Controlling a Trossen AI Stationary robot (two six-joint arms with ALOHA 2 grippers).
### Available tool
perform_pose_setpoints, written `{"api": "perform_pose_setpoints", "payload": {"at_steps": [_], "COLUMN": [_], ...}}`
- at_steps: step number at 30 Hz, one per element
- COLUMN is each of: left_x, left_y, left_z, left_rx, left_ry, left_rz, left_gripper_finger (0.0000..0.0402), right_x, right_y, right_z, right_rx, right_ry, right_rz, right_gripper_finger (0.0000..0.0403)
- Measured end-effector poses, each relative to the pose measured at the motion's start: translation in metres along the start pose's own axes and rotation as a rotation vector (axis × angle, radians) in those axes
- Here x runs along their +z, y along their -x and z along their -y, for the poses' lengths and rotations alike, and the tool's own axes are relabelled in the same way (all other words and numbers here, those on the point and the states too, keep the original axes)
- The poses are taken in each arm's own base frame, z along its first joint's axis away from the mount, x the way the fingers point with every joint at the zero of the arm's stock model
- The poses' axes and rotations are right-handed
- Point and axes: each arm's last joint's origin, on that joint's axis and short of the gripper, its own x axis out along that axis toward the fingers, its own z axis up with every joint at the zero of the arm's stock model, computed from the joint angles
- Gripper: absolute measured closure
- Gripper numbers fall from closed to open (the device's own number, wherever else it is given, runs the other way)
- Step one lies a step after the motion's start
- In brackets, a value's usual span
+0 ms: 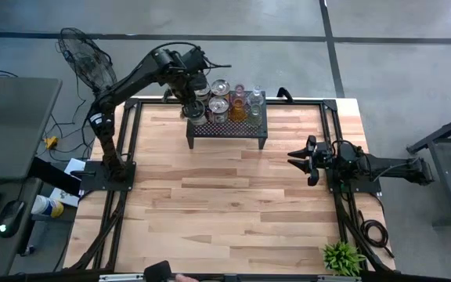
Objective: Pick & Place candle stick holders
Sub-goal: Put the silver scented candle on the shelf
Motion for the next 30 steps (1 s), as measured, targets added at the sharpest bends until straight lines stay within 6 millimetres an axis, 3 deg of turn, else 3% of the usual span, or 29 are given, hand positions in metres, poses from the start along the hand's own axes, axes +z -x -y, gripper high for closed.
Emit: {"api": "perform_pose_setpoints", "payload": {"at_steps": [12, 30], "left_x": [0.014, 0.016], "left_y": [-0.013, -0.020], "left_z": [-0.002, -0.009], "left_rx": [-0.028, -0.029], "left_ry": [-0.023, 0.004], "left_rz": [-0.065, -0.067], "left_gripper_finger": [0.0401, 0.0401], "right_x": [0.000, 0.000], "right_y": [0.000, 0.000], "right_z": [0.000, 0.000], "right_rx": [0.000, 0.000], "right_ry": [0.000, 0.000], "right_rz": [0.000, 0.000], "right_gripper_finger": [0.0281, 0.0281]}}
